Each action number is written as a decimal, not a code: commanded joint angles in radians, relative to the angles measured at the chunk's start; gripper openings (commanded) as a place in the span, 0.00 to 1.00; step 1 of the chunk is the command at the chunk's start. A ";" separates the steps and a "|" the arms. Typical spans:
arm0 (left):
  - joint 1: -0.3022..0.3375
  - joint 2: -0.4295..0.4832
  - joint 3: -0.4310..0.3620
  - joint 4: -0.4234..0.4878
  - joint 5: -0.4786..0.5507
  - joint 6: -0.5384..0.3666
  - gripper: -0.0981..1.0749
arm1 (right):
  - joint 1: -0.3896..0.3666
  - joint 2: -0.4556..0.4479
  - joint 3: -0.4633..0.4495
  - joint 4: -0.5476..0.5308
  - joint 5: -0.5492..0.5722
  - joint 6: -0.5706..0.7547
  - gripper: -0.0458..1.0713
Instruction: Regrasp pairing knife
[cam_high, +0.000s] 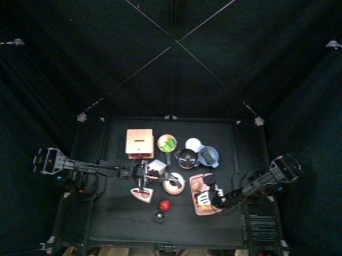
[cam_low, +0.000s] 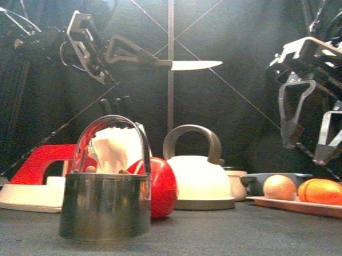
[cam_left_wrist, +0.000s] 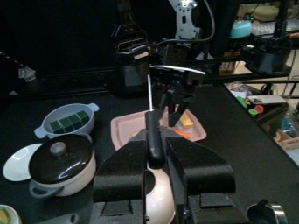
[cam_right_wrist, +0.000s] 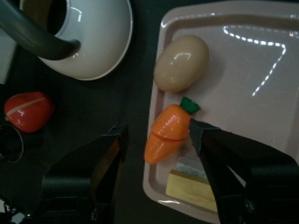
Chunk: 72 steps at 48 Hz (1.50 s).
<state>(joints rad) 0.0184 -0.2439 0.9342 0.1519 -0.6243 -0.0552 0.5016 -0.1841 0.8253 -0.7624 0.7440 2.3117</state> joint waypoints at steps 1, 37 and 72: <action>0.000 -0.003 -0.011 -0.002 -0.006 0.000 0.41 | -0.002 -0.055 0.008 -0.091 0.000 -0.006 0.84; -0.086 0.285 -0.209 0.000 -0.058 0.002 0.40 | 0.163 -0.469 0.256 -0.534 -0.075 -0.098 0.84; -0.100 0.477 -0.371 -0.048 -0.064 0.002 0.38 | 0.137 -0.453 0.245 -0.236 -0.089 -0.620 0.84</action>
<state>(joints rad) -0.0828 0.2362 0.5937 0.1289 -0.6796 -0.0537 0.6565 -0.6366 1.0907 -0.9986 0.6596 1.7043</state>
